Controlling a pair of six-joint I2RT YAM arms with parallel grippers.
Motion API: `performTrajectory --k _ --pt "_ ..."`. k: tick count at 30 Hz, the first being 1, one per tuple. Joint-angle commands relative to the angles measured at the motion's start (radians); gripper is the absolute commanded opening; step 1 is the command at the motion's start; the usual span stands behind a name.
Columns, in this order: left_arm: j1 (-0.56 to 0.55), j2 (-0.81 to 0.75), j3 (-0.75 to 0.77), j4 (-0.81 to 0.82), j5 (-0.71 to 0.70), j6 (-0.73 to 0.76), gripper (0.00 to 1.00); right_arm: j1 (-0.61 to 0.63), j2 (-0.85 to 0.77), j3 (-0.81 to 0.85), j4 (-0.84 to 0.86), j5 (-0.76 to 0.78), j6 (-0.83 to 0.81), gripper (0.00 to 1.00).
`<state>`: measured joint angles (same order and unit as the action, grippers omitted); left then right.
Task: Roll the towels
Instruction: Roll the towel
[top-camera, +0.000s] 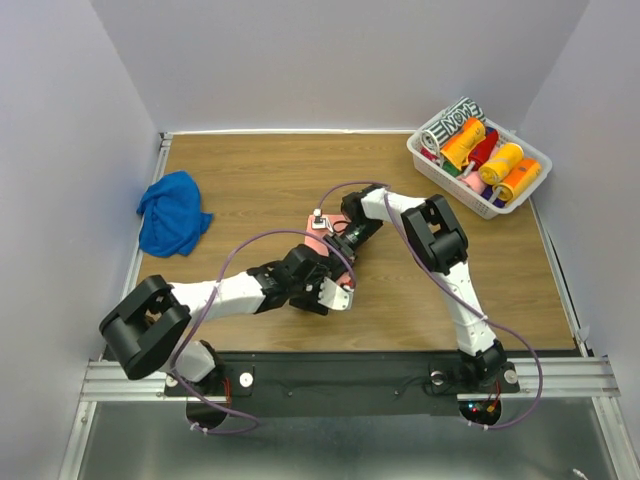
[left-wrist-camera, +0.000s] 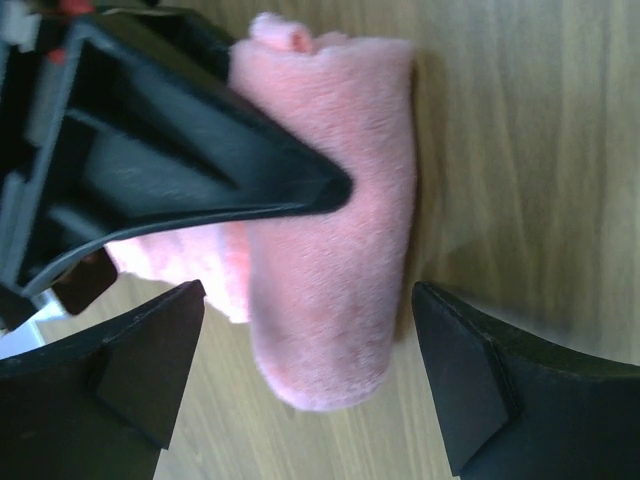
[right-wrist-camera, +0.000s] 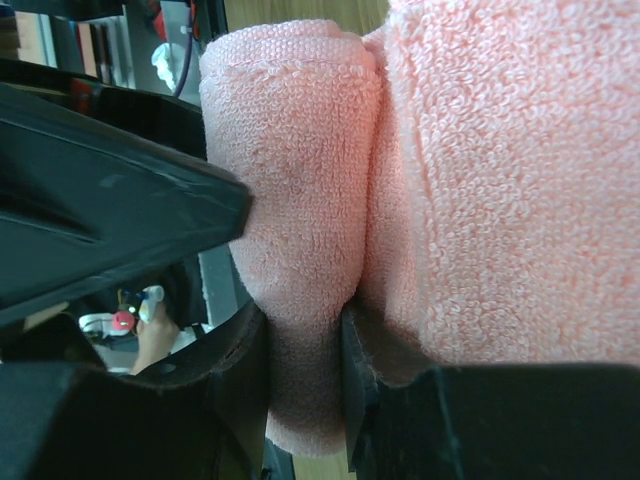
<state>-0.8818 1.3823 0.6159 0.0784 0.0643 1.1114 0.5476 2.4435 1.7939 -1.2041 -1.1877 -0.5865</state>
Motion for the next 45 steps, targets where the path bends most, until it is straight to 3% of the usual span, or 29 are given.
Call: performTrajectory --k 1,6,10,11,14,17,21,27,31,32,33,38,45 --pt "-0.005 0.024 0.041 0.02 0.058 0.013 0.95 -0.009 0.045 0.036 -0.04 0.033 -0.039 0.31" --pt "-0.005 0.07 0.074 -0.003 0.091 0.001 0.88 -0.008 0.066 0.064 -0.071 0.028 -0.056 0.31" --pt "-0.003 0.121 0.093 -0.008 0.086 -0.022 0.77 -0.011 0.057 0.055 -0.072 0.036 -0.067 0.31" --pt "-0.003 0.126 0.099 -0.029 0.092 -0.028 0.7 -0.012 0.054 0.053 -0.072 0.037 -0.068 0.32" --pt "0.001 0.136 0.125 -0.109 0.126 -0.073 0.48 -0.035 0.032 0.056 -0.069 0.037 -0.067 0.44" --pt "0.009 0.132 0.137 -0.195 0.189 -0.131 0.39 -0.07 0.005 0.088 -0.055 0.059 -0.038 0.57" --pt "0.01 0.115 0.133 -0.253 0.258 -0.2 0.35 -0.124 -0.038 0.143 0.009 0.086 0.056 0.71" --pt "0.065 0.171 0.206 -0.347 0.37 -0.262 0.34 -0.204 -0.153 0.177 0.168 0.187 0.227 0.79" --pt "0.147 0.256 0.309 -0.434 0.465 -0.26 0.36 -0.256 -0.338 0.056 0.323 0.275 0.316 0.86" --pt "0.161 0.277 0.332 -0.452 0.477 -0.26 0.37 -0.265 -0.378 0.023 0.356 0.292 0.32 0.98" --pt "0.174 0.305 0.356 -0.477 0.492 -0.259 0.38 -0.278 -0.424 -0.017 0.406 0.327 0.321 1.0" --pt "0.263 0.496 0.555 -0.642 0.583 -0.248 0.41 -0.281 -0.693 -0.267 0.488 0.395 0.284 1.0" --pt "0.325 0.707 0.735 -0.841 0.669 -0.151 0.45 -0.236 -0.929 -0.468 0.497 0.477 0.188 1.0"
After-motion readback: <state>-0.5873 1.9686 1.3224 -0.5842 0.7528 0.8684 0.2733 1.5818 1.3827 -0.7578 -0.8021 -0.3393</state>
